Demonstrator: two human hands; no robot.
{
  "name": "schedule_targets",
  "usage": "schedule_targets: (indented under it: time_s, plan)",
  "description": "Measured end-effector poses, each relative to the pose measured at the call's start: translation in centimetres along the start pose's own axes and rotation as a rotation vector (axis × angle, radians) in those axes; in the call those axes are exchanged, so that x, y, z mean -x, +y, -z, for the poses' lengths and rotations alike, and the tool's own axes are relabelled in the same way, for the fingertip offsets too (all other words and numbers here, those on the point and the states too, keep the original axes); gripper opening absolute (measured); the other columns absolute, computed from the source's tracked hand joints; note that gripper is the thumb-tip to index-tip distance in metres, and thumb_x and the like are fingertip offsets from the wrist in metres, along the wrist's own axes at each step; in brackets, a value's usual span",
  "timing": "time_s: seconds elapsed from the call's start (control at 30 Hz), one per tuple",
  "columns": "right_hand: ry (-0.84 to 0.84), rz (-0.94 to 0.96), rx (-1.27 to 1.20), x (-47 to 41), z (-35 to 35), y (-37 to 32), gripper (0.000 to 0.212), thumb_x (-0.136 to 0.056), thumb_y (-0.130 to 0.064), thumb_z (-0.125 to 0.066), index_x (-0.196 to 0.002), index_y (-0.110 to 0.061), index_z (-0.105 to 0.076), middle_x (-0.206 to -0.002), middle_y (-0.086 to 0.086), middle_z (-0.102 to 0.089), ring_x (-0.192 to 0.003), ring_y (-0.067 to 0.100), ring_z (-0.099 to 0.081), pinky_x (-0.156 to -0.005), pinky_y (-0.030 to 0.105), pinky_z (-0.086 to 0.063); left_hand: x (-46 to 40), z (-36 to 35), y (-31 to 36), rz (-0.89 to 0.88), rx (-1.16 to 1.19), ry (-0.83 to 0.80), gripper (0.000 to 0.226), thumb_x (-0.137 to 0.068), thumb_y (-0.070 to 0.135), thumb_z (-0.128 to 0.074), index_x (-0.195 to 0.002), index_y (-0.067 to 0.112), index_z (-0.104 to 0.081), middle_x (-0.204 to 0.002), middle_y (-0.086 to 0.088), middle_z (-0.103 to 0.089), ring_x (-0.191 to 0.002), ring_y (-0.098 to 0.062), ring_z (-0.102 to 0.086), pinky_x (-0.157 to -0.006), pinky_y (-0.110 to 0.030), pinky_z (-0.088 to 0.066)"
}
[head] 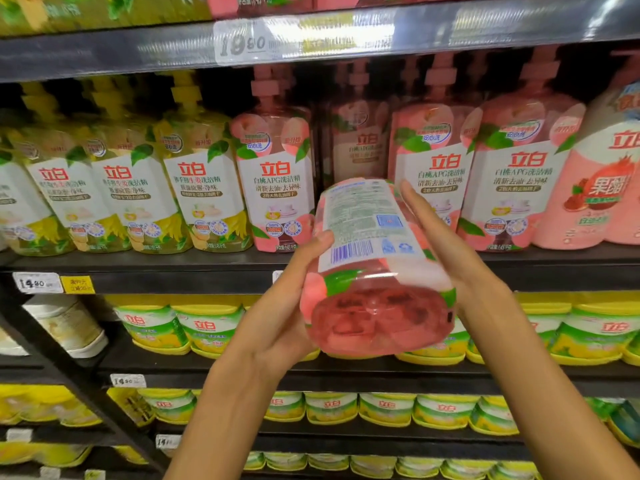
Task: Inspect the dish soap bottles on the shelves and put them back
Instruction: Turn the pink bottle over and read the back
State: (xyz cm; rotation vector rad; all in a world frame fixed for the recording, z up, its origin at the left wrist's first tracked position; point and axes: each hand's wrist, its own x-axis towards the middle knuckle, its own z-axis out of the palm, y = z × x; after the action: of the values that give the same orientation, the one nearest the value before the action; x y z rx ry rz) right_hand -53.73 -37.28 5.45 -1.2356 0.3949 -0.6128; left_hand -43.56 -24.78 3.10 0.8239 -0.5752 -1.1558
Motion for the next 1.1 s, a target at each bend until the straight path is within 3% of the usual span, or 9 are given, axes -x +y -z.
schedule_targets:
  time_s: [0.1, 0.17, 0.23, 0.47, 0.63, 0.73, 0.83, 0.97, 1.1]
  plan:
    - [-0.015, 0.002, -0.274, 0.1, 0.3, 0.8, 0.035, -0.1, -0.029, -0.049, -0.131, -0.017, -0.059, -0.112, 0.002, -0.074, -0.104, 0.012, -0.069, -0.081, 0.028, -0.059, 1.5, 1.2, -0.7, 0.075, -0.005, -0.029, 0.049, -0.074, 0.036, -0.066, -0.118, 0.016, -0.065, -0.116, -0.012, -0.07, -0.104, -0.024, -0.068, -0.087, -0.042, -0.056]
    - [0.01, -0.021, -0.339, -0.5, 0.1, 0.7, 0.059, -0.095, -0.023, -0.057, -0.149, -0.017, -0.035, -0.128, 0.01, -0.065, -0.119, 0.024, -0.062, -0.1, 0.042, -0.05, 1.7, 2.3, -1.0, 0.061, -0.062, -0.033, 0.053, -0.072, 0.041, -0.072, -0.118, 0.017, -0.067, -0.12, -0.01, -0.068, -0.109, -0.025, -0.066, -0.088, -0.041, -0.056]
    - [0.0, 0.079, -0.256, -1.0, -0.2, 0.6, 0.072, -0.092, -0.021, -0.061, -0.153, -0.025, -0.023, -0.131, 0.006, -0.064, -0.117, 0.022, -0.063, -0.096, 0.042, -0.053, 1.7, 3.0, -1.2, 0.058, -0.142, -0.018, 0.056, -0.072, 0.049, -0.07, -0.121, 0.022, -0.066, -0.122, -0.008, -0.067, -0.11, -0.023, -0.066, -0.085, -0.038, -0.057]
    - [0.015, 0.332, 0.0, -0.4, -0.8, 1.6, 0.102, -0.07, -0.034, -0.081, -0.15, -0.047, -0.018, -0.154, -0.004, -0.038, -0.142, 0.017, -0.037, -0.109, 0.045, -0.042, 1.3, 3.8, -3.2, -0.171, -0.431, 0.059, 0.046, -0.083, 0.071, -0.038, -0.122, 0.054, -0.055, -0.124, 0.018, -0.064, -0.114, -0.001, -0.06, -0.084, -0.019, -0.055]
    - [-0.157, 0.281, -0.197, -1.1, -0.8, 1.0, 0.083, -0.077, -0.046, -0.075, -0.146, -0.016, -0.041, -0.143, 0.012, -0.052, -0.13, 0.026, -0.052, -0.11, 0.048, -0.041, 0.2, 5.0, -4.0, -0.203, -0.276, 0.081, 0.054, -0.08, 0.07, -0.045, -0.123, 0.041, -0.06, -0.12, 0.006, -0.068, -0.111, -0.011, -0.064, -0.082, -0.025, -0.055]
    - [-0.25, 0.241, -0.268, -1.7, -0.9, 1.1, 0.071, -0.054, -0.056, -0.086, -0.109, -0.015, -0.072, -0.11, 0.009, -0.072, -0.107, 0.022, -0.067, -0.097, 0.041, -0.053, -0.6, 5.2, -4.3, -0.119, -0.194, 0.039, 0.059, -0.082, 0.068, -0.052, -0.128, 0.032, -0.059, -0.129, -0.005, -0.062, -0.12, -0.022, -0.058, -0.1, -0.041, -0.048]
    - [-0.276, 0.312, -0.22, -1.9, -0.9, 1.1, 0.042, -0.056, -0.053, -0.085, -0.084, -0.023, -0.076, -0.084, -0.002, -0.074, -0.083, 0.014, -0.071, -0.077, 0.032, -0.058, -1.1, 5.2, -4.5, -0.073, -0.217, 0.042, 0.069, -0.07, 0.076, -0.059, -0.123, 0.032, -0.063, -0.126, -0.004, -0.064, -0.117, -0.022, -0.059, -0.099, -0.043, -0.049]
    - [-0.106, 0.458, -0.11, -1.8, -1.1, 0.7, 0.083, -0.062, -0.034, -0.084, -0.136, -0.018, -0.049, -0.116, 0.008, -0.066, -0.099, 0.02, -0.066, -0.088, 0.038, -0.054, -1.6, 4.9, -4.2, -0.105, -0.419, 0.112, 0.077, -0.069, 0.084, -0.046, -0.124, 0.033, -0.061, -0.117, 0.001, -0.066, -0.111, -0.023, -0.061, -0.094, -0.051, -0.05]
    - [0.066, 0.584, 0.131, -1.2, -1.9, 0.8, 0.094, -0.059, -0.035, -0.082, -0.142, -0.034, -0.039, -0.141, 0.007, -0.052, -0.119, 0.023, -0.06, -0.094, 0.039, -0.054, -0.9, 4.4, -4.5, -0.242, -0.521, 0.03, 0.091, -0.059, 0.085, -0.056, -0.131, 0.03, -0.049, -0.119, 0.007, -0.068, -0.107, -0.02, -0.067, -0.075, -0.03, -0.057]
